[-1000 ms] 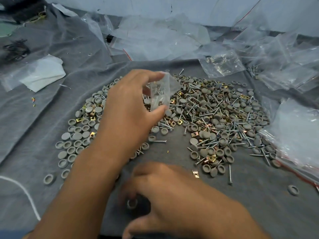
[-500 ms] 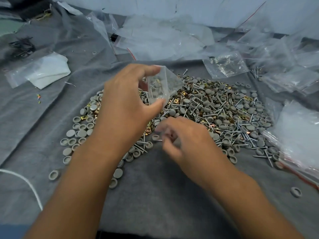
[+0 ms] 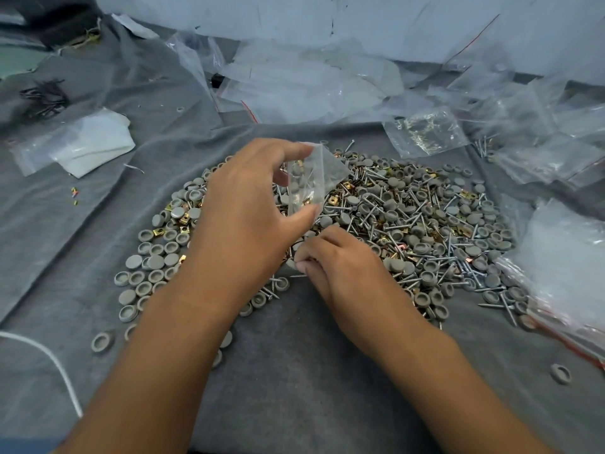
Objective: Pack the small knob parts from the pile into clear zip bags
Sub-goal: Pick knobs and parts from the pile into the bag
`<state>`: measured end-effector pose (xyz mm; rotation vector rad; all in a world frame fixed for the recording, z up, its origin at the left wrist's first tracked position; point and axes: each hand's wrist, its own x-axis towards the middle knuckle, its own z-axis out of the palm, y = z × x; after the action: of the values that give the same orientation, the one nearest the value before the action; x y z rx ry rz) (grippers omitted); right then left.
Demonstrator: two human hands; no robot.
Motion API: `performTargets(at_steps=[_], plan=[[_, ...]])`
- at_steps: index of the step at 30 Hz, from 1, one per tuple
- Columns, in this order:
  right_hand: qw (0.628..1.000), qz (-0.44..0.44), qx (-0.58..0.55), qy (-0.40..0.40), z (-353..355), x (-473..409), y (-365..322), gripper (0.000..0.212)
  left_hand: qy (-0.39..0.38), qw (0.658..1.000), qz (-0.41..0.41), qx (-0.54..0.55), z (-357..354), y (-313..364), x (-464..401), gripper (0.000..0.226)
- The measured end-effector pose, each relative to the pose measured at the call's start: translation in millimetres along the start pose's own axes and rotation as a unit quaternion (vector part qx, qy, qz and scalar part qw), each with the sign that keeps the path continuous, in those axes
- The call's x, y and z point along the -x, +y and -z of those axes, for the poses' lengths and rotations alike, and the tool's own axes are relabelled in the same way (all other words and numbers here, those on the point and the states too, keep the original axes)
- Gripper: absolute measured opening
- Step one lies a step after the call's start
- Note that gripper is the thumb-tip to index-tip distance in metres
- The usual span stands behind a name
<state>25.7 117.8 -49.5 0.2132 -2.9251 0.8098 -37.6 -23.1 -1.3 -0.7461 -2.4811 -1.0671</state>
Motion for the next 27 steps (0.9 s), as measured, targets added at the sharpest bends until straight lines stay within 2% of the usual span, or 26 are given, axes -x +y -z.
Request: performTargets(at_steps=[5,10,15,19,24,27], plan=[[0.995,0.005,-0.09,0.053,19,4,1,0.007,0.0,1.0,-0.004,-0.005,0,-1,-1,0.053],[0.971,0.029,-0.128,0.202,59,15,10,0.006,-0.015,0.999,-0.029,-0.029,-6,5,1,0.057],[0.971,0.028,-0.045,0.234,51,9,9,0.005,-0.041,0.996,-0.071,-0.023,-20,18,5,0.052],[0.96,0.02,-0.061,0.274,50,12,13,0.006,-0.042,0.996,-0.078,-0.026,-24,17,6,0.054],[0.928,0.091,-0.055,0.358,55,15,10,0.01,-0.046,0.995,-0.084,-0.022,-24,17,6,0.056],[0.931,0.112,-0.015,0.346,48,11,8,0.009,-0.052,0.995,-0.086,-0.014,-25,17,6,0.057]])
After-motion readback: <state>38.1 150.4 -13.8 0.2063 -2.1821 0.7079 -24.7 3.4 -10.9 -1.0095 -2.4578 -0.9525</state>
